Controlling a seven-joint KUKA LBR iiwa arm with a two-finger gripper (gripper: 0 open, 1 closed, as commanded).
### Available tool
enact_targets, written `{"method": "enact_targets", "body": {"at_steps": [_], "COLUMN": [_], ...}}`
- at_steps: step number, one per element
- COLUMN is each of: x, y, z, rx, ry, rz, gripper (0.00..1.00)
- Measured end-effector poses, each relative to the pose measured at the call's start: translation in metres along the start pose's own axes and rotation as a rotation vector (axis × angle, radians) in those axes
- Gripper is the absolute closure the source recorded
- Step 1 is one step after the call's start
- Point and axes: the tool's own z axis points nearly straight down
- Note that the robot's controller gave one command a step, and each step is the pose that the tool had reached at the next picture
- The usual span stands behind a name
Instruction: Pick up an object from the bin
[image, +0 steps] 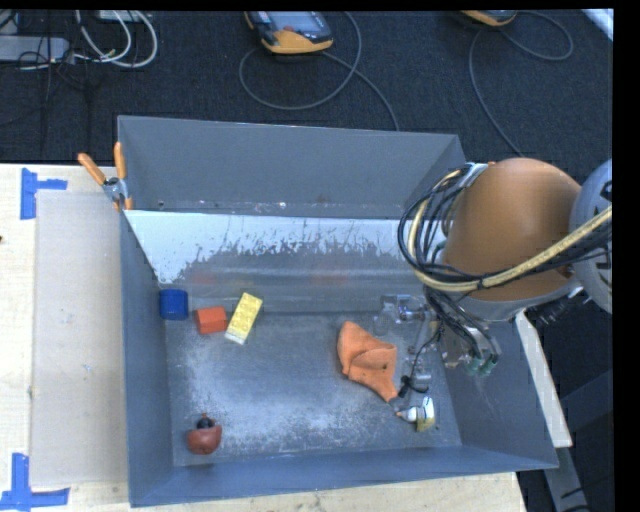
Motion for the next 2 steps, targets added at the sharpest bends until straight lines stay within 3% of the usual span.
{"method": "enact_targets", "body": {"at_steps": [1,2], "x": [-0.001,-0.017], "y": [0.000,-0.004], "z": [-0.004,0.036], "rx": [0.000,0.000], "ry": [-0.008,-0.011], "rz": [0.000,-0.053], "gripper": [0.00,0.00]}}
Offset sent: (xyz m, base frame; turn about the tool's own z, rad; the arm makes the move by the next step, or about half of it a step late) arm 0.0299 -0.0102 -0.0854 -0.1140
